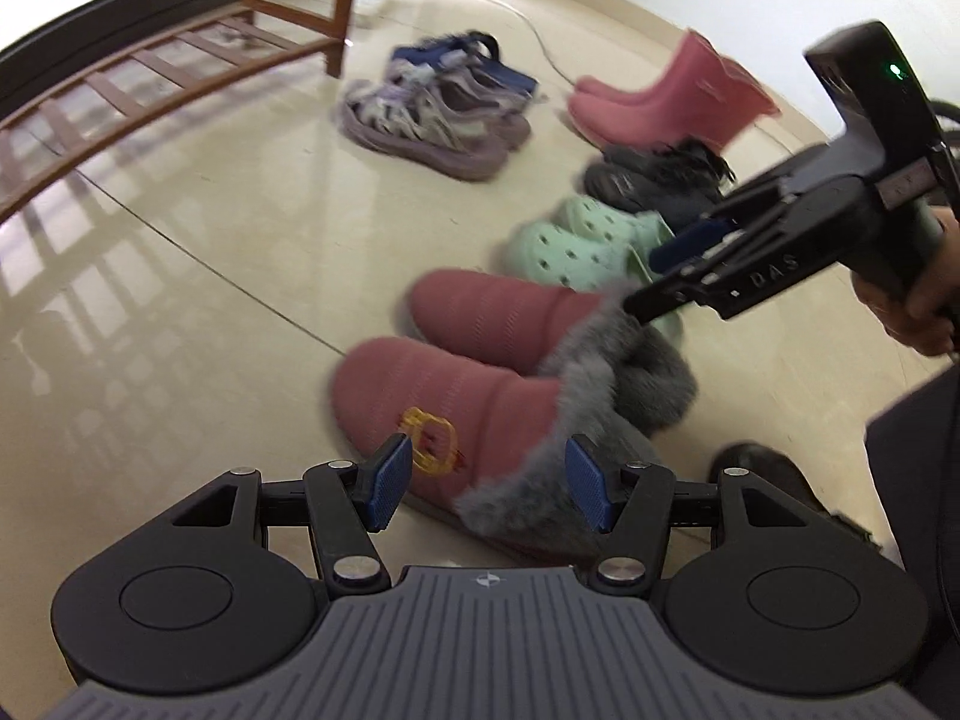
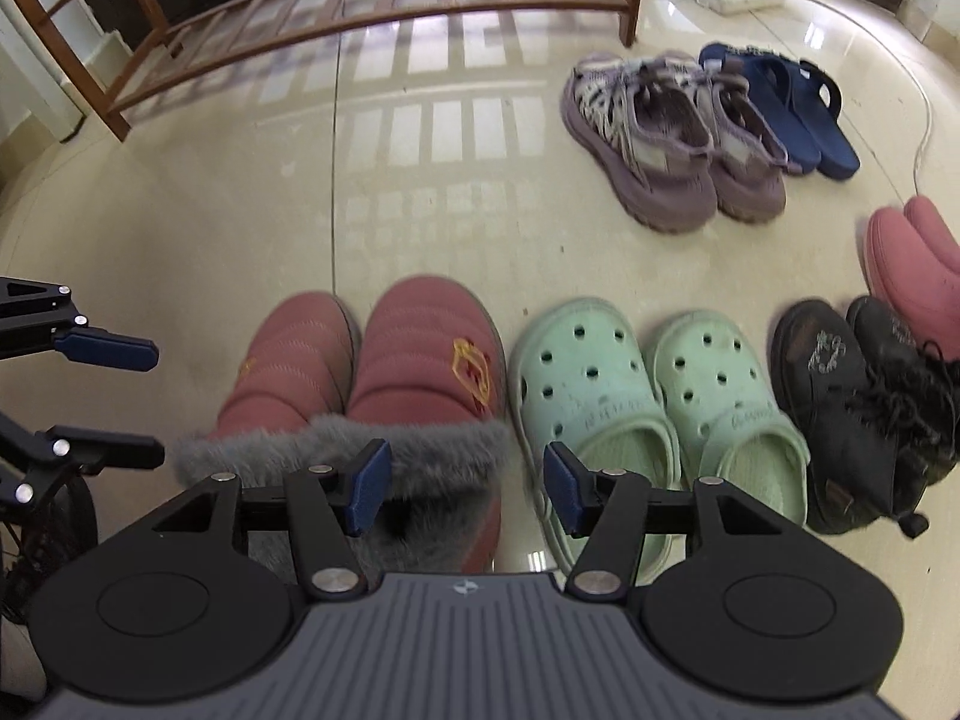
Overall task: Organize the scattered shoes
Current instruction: 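Move both grippers down to the pink fur-lined slippers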
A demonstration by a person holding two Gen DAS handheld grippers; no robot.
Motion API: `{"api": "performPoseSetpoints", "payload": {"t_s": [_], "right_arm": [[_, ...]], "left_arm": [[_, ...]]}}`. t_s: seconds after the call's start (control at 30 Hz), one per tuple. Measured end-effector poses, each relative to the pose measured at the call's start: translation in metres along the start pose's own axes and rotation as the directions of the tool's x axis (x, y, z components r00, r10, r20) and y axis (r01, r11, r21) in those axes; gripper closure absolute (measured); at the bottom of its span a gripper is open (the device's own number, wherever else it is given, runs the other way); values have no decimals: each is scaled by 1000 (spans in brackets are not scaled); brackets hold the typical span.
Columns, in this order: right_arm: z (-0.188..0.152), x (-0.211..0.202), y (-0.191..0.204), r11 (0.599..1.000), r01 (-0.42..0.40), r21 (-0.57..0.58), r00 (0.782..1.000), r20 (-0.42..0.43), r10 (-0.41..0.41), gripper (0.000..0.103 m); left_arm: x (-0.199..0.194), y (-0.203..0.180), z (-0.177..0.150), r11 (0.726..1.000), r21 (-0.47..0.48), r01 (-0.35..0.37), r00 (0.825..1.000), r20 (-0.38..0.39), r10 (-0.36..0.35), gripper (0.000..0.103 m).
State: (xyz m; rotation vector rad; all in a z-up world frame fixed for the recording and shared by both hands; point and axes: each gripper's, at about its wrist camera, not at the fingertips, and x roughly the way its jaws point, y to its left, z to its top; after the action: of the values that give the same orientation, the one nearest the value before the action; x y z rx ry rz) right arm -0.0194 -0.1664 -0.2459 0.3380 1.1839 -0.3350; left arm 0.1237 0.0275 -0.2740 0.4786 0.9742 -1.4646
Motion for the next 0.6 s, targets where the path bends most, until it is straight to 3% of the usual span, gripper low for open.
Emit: {"api": "performPoseSetpoints", "payload": {"t_s": [0.33, 0.6], "right_arm": [[-13, 9, -11, 1000, 8, 6, 998, -55, -8, 37], [-2, 35, -13, 999, -2, 52, 998, -63, 6, 38]], "left_arm": [[30, -6, -5, 999, -3, -37, 996, -86, 36, 44], [41, 0, 4, 995, 4, -98, 992, -76, 98, 42]]}}
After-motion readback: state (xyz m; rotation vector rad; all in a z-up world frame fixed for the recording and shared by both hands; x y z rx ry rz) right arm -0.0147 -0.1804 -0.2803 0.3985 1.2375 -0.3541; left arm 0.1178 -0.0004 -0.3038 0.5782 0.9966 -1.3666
